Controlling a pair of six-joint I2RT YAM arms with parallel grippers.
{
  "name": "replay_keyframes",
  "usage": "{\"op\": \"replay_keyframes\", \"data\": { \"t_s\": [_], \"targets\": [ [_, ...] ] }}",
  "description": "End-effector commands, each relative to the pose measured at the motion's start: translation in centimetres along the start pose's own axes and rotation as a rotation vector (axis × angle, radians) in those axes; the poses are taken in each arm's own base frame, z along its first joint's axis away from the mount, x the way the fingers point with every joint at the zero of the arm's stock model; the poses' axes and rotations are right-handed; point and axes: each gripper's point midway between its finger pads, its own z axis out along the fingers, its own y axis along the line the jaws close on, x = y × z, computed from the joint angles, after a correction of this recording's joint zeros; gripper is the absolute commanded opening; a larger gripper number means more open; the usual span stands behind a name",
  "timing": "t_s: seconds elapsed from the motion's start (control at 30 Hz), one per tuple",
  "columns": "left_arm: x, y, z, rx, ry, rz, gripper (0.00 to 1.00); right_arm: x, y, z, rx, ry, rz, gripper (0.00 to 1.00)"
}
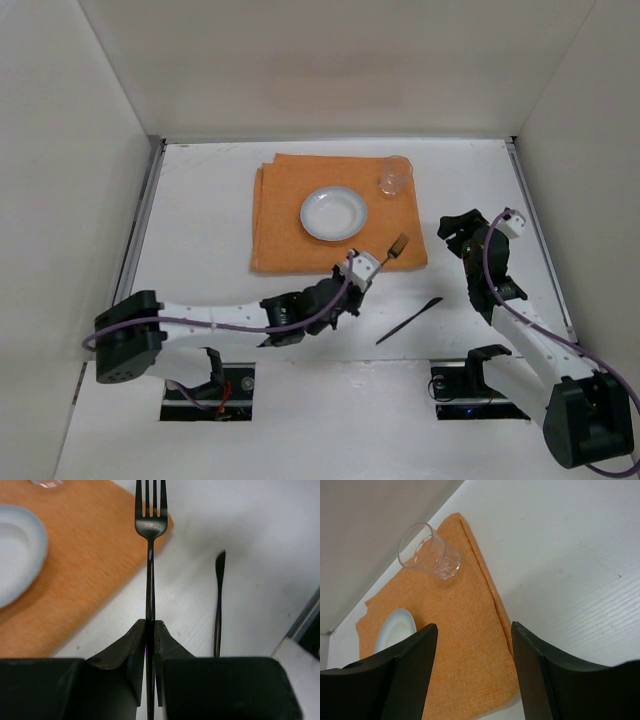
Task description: Set the dinner table for one person
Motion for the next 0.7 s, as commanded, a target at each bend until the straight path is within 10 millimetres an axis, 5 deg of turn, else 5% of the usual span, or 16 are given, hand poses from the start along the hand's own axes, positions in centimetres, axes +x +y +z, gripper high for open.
{"op": "replay_keyframes", "data": {
  "t_s": [0.0,0.13,0.27,0.4,0.53,0.67],
  "targets": [
    [-4.2,5.2,-1.8,-0.186,-0.121,-0.107,0.04,-1.3,0.6,0.2,-0.017,-0.054,0.031,0.67],
    [-4.7,11.9,-2.3,-0.351,-0.138,-0.204,0.05,-0.3,0.9,1.0,-0.018,-0.026,0.008,0.67],
    [-3.3,19.8,-1.4,-0.531,-0.107,-0.312,0.05,1.5,1.3,1.9,-0.018,0.016,-0.026,0.67],
    [-1.2,25.5,-0.7,-0.642,-0.054,-0.371,0.05,2.8,1.9,2.3,-0.028,0.054,-0.051,0.67],
    [0.6,29.3,-0.3,-0.693,-0.012,-0.426,0.05,3.6,2.3,2.6,-0.034,0.074,-0.078,0.67],
    [3.3,30.3,0.9,-0.69,0.084,-0.43,0.05,4.1,2.4,2.8,-0.034,0.086,-0.086,0.67]
  ]
}}
